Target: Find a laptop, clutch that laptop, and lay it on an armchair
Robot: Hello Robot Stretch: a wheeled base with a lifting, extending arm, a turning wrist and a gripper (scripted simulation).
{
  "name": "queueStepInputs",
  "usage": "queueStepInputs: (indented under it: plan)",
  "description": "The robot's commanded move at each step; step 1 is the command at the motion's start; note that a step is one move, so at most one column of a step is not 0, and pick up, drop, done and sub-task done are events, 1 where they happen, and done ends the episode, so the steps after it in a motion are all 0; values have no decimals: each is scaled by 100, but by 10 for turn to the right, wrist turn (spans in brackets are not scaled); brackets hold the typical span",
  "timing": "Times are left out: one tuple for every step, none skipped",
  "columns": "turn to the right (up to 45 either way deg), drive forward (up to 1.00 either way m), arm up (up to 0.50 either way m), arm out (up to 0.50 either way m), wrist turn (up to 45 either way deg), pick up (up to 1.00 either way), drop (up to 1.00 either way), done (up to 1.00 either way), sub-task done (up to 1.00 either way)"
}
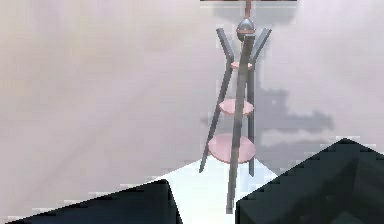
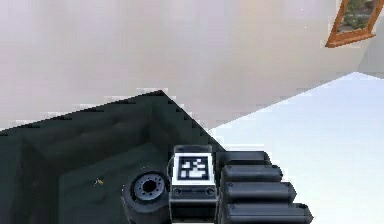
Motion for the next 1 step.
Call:
queueStepInputs:
  plan:
    - [0,0,0,48,0,0,0,0,0]
